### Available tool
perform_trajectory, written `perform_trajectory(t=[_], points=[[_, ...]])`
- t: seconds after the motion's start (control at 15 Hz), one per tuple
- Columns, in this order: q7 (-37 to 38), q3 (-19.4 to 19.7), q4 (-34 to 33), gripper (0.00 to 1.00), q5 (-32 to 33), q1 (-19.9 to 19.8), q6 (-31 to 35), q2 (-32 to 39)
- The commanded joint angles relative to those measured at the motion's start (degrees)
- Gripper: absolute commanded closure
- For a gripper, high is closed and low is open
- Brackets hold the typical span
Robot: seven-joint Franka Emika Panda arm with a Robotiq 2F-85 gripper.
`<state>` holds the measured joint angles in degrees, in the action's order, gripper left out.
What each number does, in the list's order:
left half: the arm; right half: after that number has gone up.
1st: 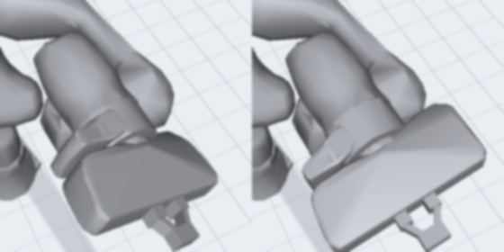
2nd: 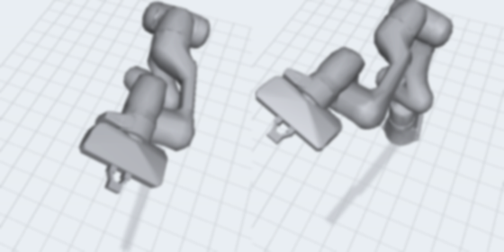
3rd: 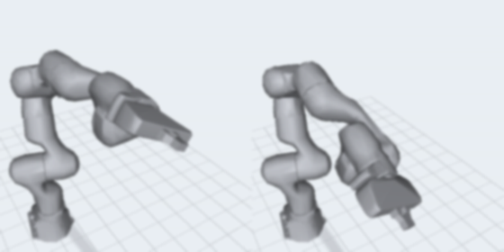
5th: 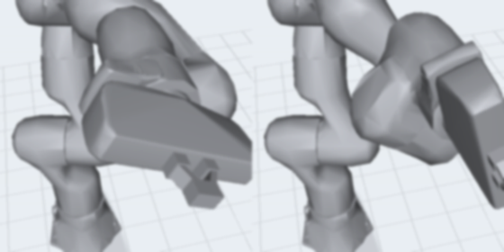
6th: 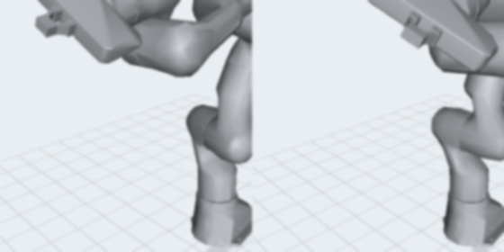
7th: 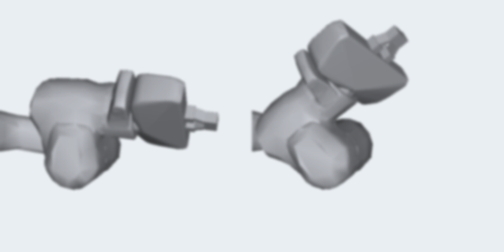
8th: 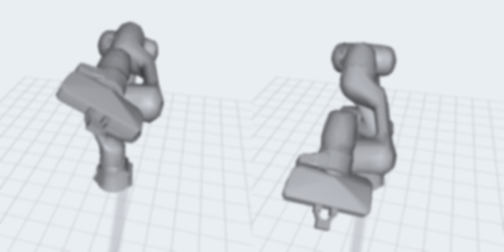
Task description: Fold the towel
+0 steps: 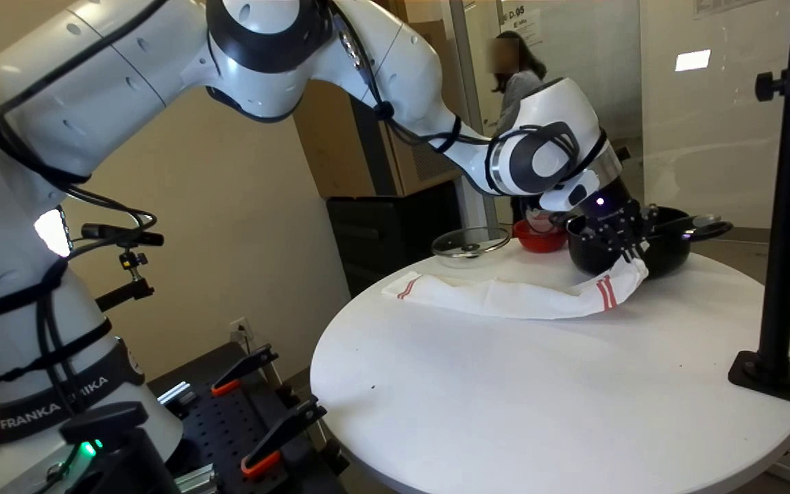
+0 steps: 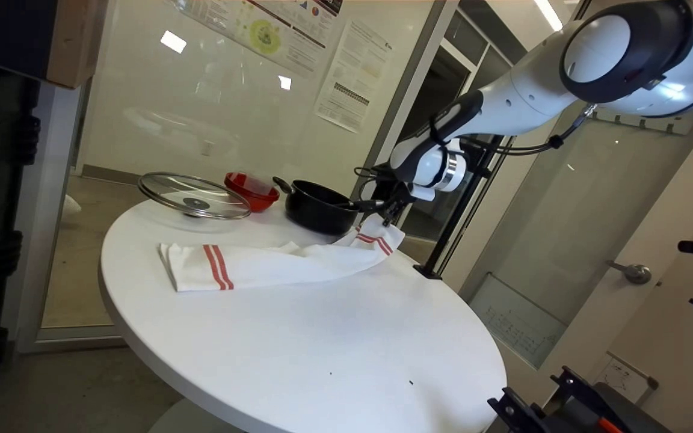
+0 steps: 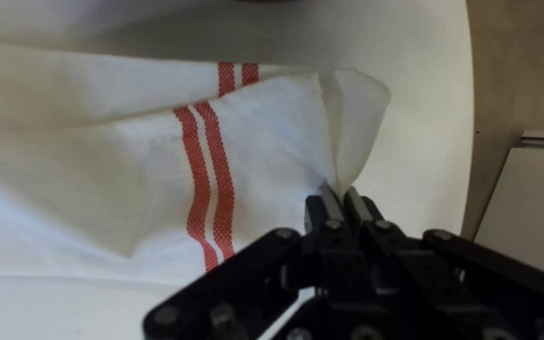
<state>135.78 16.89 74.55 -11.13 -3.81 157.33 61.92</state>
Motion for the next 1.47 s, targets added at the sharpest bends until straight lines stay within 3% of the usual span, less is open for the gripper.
perform_trajectory(t=[0.0,0.4,0.8,1.4], points=[[-3.0,-0.4,1.0,0.99,2.0,0.9,1.4,-3.8],[-9.2,-0.8,5.6,0.99,6.3,5.3,4.6,-9.0],[-18.1,-2.0,15.7,0.99,7.9,10.9,11.4,-12.8],[-20.8,-2.1,23.1,0.99,6.9,20.9,15.9,-22.3]])
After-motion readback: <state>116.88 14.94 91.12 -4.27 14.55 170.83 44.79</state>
